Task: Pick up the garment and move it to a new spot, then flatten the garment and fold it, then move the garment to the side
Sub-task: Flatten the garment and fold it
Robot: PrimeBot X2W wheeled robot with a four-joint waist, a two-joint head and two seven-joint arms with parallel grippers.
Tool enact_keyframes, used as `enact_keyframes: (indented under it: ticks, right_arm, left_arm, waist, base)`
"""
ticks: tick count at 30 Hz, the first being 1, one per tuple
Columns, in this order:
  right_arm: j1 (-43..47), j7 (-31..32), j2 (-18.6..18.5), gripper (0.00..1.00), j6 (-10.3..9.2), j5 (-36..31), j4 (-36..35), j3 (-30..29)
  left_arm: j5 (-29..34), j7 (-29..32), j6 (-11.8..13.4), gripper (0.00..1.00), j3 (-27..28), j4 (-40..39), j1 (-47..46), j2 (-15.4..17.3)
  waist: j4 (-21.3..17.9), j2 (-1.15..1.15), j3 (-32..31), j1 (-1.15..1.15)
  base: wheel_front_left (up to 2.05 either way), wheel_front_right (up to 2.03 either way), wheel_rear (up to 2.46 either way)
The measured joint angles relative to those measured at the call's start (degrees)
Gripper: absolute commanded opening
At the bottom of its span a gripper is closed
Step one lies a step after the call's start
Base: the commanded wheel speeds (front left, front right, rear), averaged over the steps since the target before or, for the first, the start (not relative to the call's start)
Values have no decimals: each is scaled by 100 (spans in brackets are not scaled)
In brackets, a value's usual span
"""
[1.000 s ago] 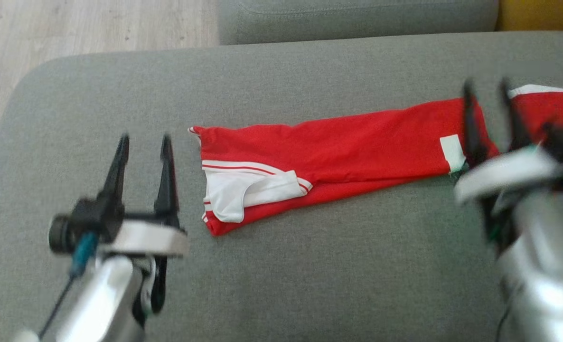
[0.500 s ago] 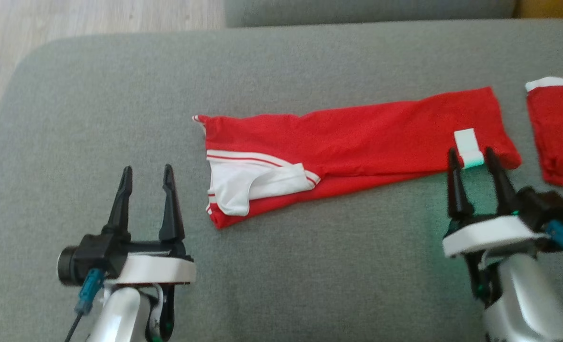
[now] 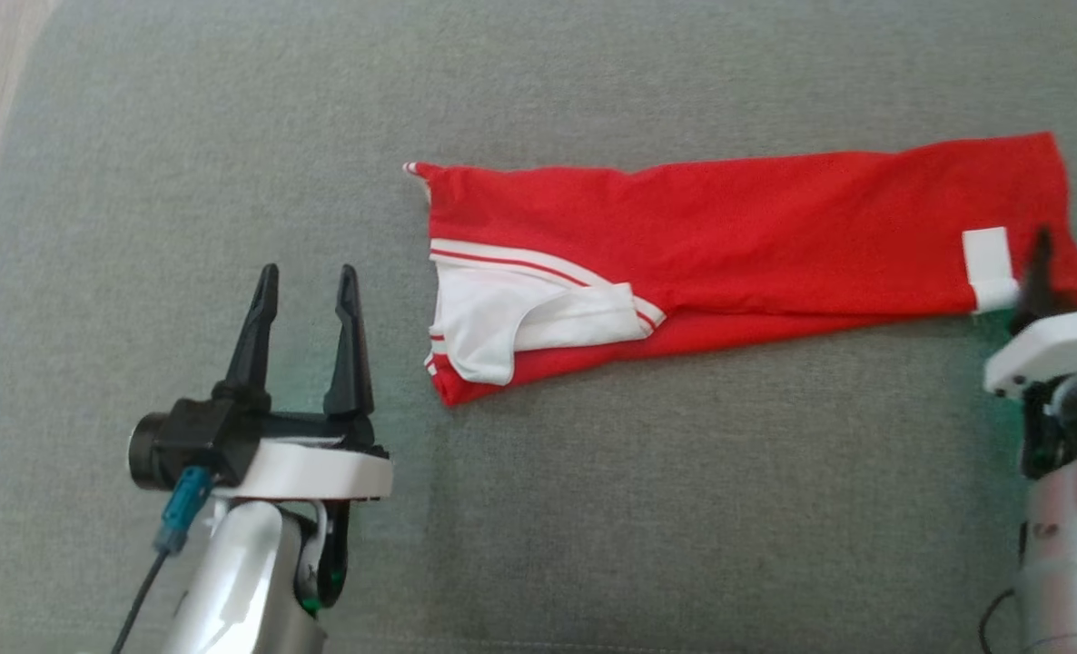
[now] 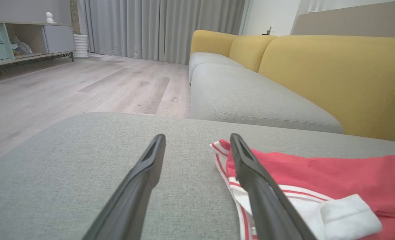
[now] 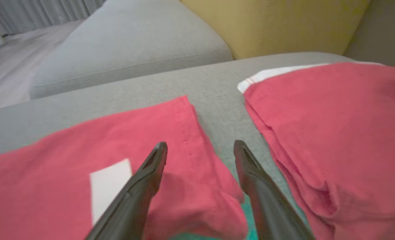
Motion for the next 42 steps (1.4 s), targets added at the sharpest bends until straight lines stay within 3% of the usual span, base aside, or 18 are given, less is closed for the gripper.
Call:
enact_keyframes:
  ticks: [5,9,10,11,15,22,31,37,42]
  right_arm:
    - [-232,11,41,100,0,-661,417,-775]
    - [-372,60,66,100,0,-931,731,-1016]
    - [-432,60,64,84,0,-931,825,-1018]
    - [-497,63,62,0,0,-922,923,-1010]
    - [-730,-109,94,0,0,-860,1298,-806]
    - [-739,-261,90,0,0,-858,1368,-840]
    - [-522,-257,-635,0,0,-867,1095,-1221]
    - [-514,-232,-367,0,0,-689,925,-824]
    - [-515,-112,-46,0,0,-243,622,57]
  left_arm:
    - [60,1,-92,100,81,15,-37,-12]
    - [83,0,-96,100,153,18,-53,-20]
    - [119,0,-112,100,188,18,-53,-22]
    - [122,0,-146,100,215,19,-53,-23]
    - [169,0,-196,100,237,33,-53,-29]
    - [174,0,-257,100,268,63,-52,-29]
    - [170,1,-292,100,252,120,28,-29]
    - [162,0,-291,100,248,157,300,-29]
    - [160,0,-288,100,255,148,404,-29]
  waist:
    - [76,0,99,0]
    - [79,0,127,-1]
    - [75,0,131,-1]
    - [65,0,132,-1]
    - [-38,0,93,-1]
    - [-198,0,-97,-1]
    - [-340,0,-583,-2]
    - [-371,0,-942,-2]
    - [-356,0,-1213,-2]
  base:
    - [0,0,0]
    - [0,0,0]
    - [0,0,0]
    - [0,0,0]
    - [0,0,0]
    - [0,0,0]
    - [0,0,0]
    - [0,0,0]
    - [0,0,0]
